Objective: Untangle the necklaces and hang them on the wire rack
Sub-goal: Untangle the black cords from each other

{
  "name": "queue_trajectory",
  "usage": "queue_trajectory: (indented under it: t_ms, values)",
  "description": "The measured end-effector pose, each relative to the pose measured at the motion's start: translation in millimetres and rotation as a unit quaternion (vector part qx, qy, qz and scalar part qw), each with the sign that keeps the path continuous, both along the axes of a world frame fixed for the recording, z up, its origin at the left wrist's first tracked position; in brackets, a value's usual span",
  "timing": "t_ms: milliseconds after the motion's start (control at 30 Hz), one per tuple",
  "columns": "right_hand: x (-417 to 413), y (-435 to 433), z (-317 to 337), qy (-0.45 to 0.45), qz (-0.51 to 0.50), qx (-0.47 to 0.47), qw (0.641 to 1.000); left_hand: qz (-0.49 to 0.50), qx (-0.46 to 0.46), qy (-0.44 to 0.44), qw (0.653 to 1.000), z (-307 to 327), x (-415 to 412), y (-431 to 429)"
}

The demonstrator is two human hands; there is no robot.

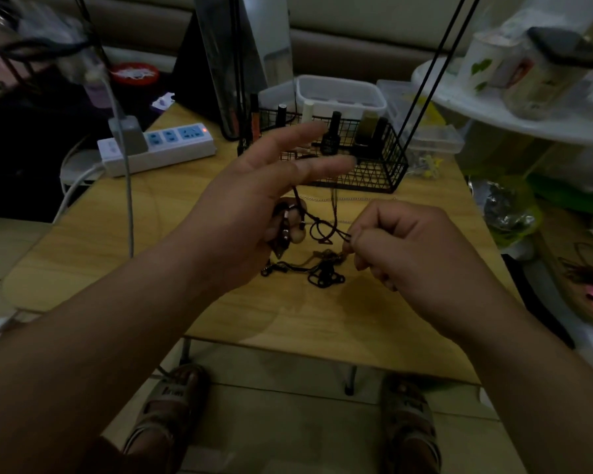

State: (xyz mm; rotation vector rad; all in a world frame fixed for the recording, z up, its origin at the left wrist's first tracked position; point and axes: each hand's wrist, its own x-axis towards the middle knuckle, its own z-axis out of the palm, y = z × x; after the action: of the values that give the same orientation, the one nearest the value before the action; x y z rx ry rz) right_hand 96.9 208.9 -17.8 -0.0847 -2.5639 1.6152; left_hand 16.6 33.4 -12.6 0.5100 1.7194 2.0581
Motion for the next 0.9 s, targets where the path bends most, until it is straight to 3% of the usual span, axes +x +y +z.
queue_trajectory:
  t_ms: [233,433,567,767,900]
  values:
    - [-3,5,-5,-0.085,0.026,0.009,0.996,-0.096,0.03,0.012,0.995,1,0,-4]
    - [-8,-4,-5,-0.076,0.042,-0.141,0.986,-0.129,0.032,0.015,0.991,2,0,-5]
    - [-11,0,-6,-0.045,-0.012,-0.209,0.977,-0.112,0.018,0.004,0.993,0,-4,-9]
    - [-14,7,3,-0.033,-0.04,-0.418,0.907,-0.042,-0.02,-0.024,0.999,-5,-6,-8]
    - [-14,3,6,-0.011,-0.034,-0.457,0.889,0.001,-0.114,0.062,0.991,-12,-2,-3]
